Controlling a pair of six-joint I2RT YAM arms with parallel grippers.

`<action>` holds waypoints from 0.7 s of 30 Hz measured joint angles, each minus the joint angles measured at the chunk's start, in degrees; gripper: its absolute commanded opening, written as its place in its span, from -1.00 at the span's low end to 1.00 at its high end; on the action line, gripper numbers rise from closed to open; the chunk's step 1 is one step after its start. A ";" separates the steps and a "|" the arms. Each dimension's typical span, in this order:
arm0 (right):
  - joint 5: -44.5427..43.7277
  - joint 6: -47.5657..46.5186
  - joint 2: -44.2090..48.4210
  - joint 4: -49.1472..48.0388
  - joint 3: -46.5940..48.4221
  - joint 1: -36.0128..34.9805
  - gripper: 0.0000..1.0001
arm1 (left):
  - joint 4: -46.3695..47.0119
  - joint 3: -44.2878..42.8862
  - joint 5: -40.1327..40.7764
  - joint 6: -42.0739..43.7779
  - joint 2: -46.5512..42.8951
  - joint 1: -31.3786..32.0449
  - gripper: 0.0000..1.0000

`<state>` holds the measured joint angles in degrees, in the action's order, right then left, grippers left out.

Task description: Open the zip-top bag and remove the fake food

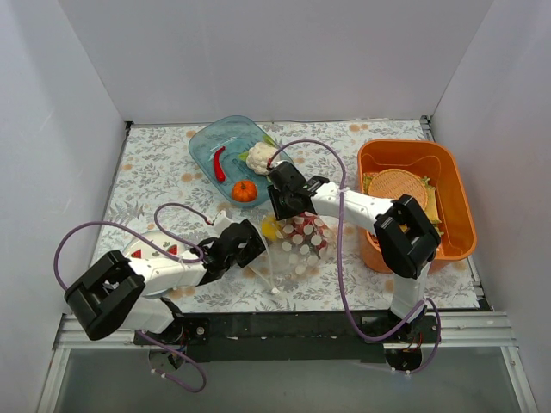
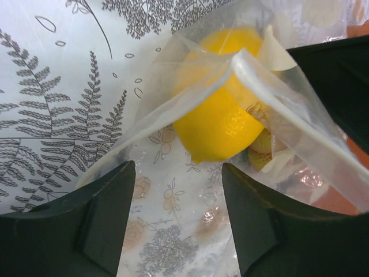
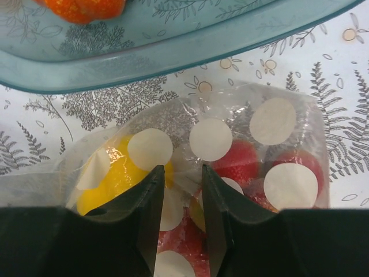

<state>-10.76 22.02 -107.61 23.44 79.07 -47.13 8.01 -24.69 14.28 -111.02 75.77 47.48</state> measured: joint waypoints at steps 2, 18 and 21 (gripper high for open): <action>1.18 -0.79 0.00 -0.63 -0.68 -0.02 -0.19 | -0.79 -0.33 0.96 0.74 -0.35 0.00 0.23; 7.69 -6.95 0.00 -3.10 -3.98 -1.53 -0.03 | -8.68 -7.08 6.60 7.17 1.70 0.04 0.38; 8.63 -8.07 0.09 -3.39 -4.00 -1.51 -0.01 | -10.05 -8.66 7.72 8.33 3.15 0.07 0.38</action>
<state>-2.13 13.96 -107.53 20.05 75.07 -48.64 -2.04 -33.34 22.00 -102.69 78.91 47.55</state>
